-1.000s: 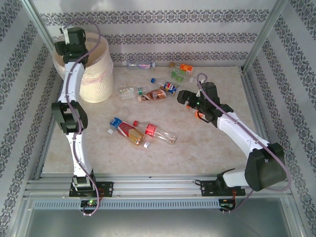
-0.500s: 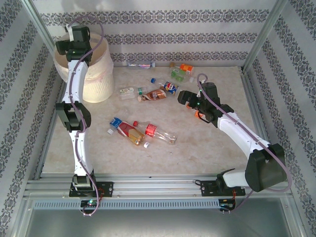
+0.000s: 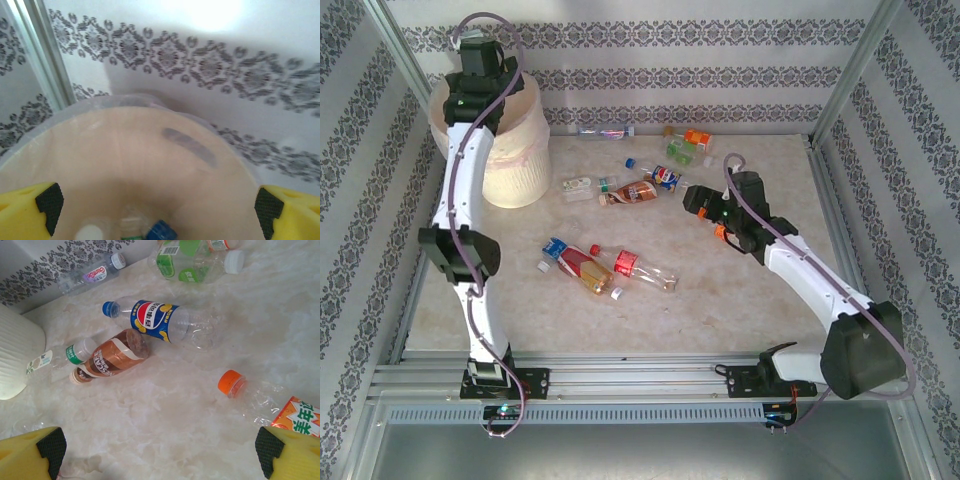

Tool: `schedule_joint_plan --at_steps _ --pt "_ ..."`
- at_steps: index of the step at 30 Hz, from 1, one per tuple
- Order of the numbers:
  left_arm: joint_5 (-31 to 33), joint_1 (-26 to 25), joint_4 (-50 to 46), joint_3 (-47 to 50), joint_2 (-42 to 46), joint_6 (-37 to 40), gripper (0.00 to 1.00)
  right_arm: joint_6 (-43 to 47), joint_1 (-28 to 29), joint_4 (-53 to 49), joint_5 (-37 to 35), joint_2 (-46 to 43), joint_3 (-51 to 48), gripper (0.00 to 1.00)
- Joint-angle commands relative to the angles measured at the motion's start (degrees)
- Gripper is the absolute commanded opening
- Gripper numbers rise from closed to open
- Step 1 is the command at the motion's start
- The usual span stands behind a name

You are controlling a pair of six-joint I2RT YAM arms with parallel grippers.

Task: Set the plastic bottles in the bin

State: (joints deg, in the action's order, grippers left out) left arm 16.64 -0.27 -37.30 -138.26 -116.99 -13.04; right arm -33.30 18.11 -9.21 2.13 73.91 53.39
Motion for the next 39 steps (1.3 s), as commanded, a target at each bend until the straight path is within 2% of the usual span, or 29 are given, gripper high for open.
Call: schedule_joint_plan --at_steps 1,10,17,25,36,39 --pt "-5.65 -2.06 2.99 5.08 5.18 -3.74 1.0 -0.58 -0.22 3.15 -1.94 -2.29 -1.65 0.98" --pt "-12.88 -7.44 9.71 24.23 17.5 -7.85 1.0 2.27 -0.27 4.32 -6.41 -4.36 -4.91 0.98" --pt "-20.27 -8.52 11.59 36.67 25.45 -13.79 1.0 14.4 -1.23 1.28 -6.5 -2.83 -4.37 0.98" --pt "-18.36 -8.52 12.83 44.73 32.42 -14.36 1.0 29.3 -3.22 -9.08 -6.58 4.07 1.44 0.98" --pt "-17.27 -8.51 11.02 50.15 37.11 -15.63 1.0 41.36 -11.6 -19.13 1.85 12.03 5.4 0.98" --pt "-16.02 -8.51 10.22 50.28 37.83 -15.44 1.0 44.6 -13.39 -21.64 0.13 15.54 7.17 0.98"
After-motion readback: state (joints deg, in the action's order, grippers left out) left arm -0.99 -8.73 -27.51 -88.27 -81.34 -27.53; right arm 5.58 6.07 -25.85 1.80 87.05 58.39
